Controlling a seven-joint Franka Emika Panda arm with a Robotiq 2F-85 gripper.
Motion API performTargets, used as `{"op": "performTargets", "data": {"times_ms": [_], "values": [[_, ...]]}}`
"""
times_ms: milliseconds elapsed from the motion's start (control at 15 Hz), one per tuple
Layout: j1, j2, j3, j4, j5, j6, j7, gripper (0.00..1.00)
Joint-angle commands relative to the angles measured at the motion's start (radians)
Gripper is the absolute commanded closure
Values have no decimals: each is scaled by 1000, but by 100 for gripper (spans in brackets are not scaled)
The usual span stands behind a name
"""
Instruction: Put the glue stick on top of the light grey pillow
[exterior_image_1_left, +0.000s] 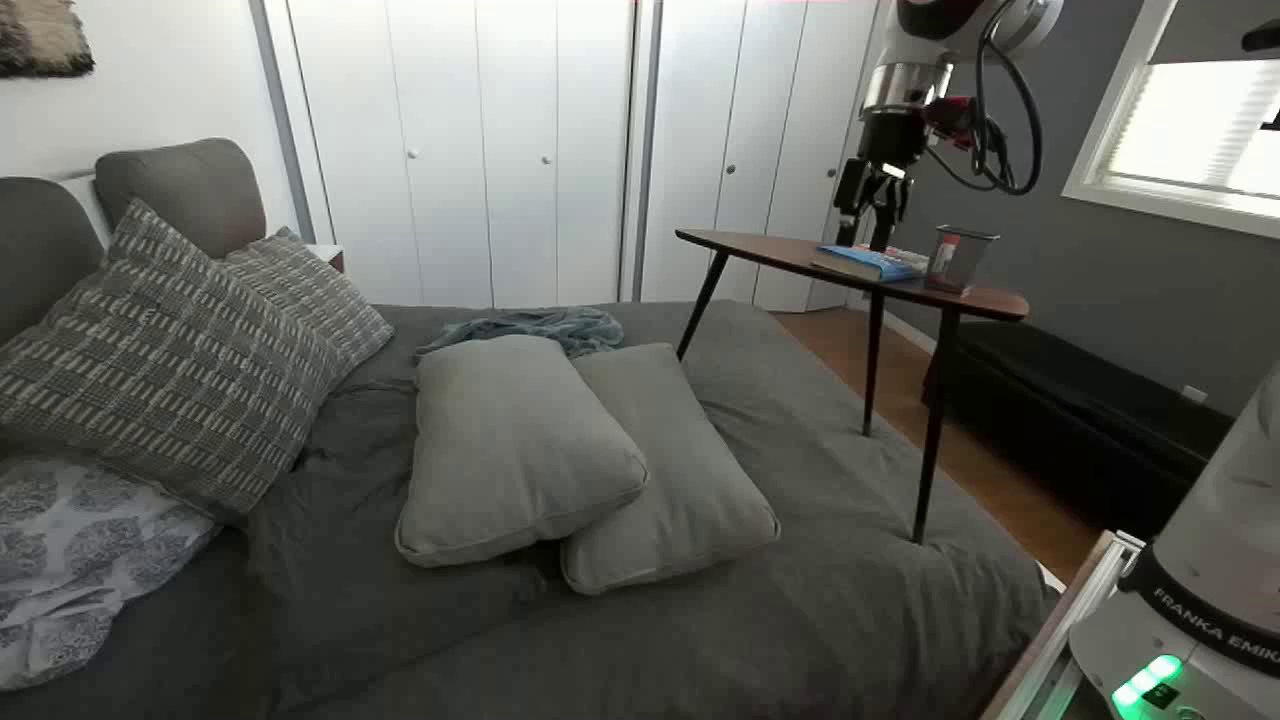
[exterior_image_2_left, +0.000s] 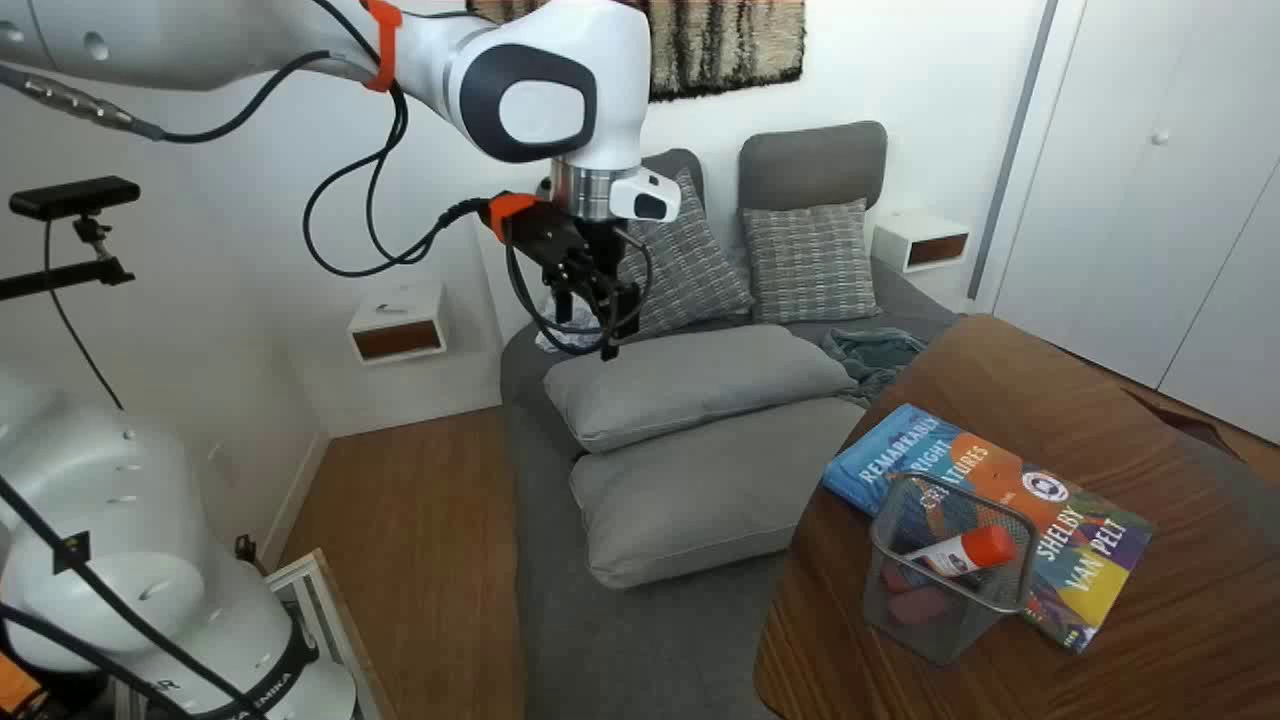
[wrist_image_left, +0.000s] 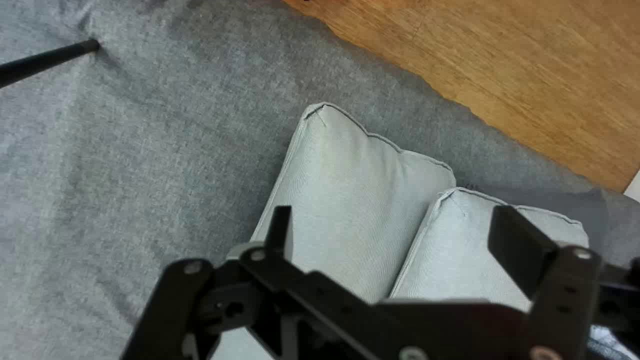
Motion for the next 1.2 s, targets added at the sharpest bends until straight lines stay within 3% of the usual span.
{"op": "performTargets", "data": {"times_ms": [0,600,1133], "values": [[-19,2,17,2,4,-3,-4,0],[-37,-16,5,-18,19,0,16,0],[-192,-119,-119,-155,147,21,84,0]]}}
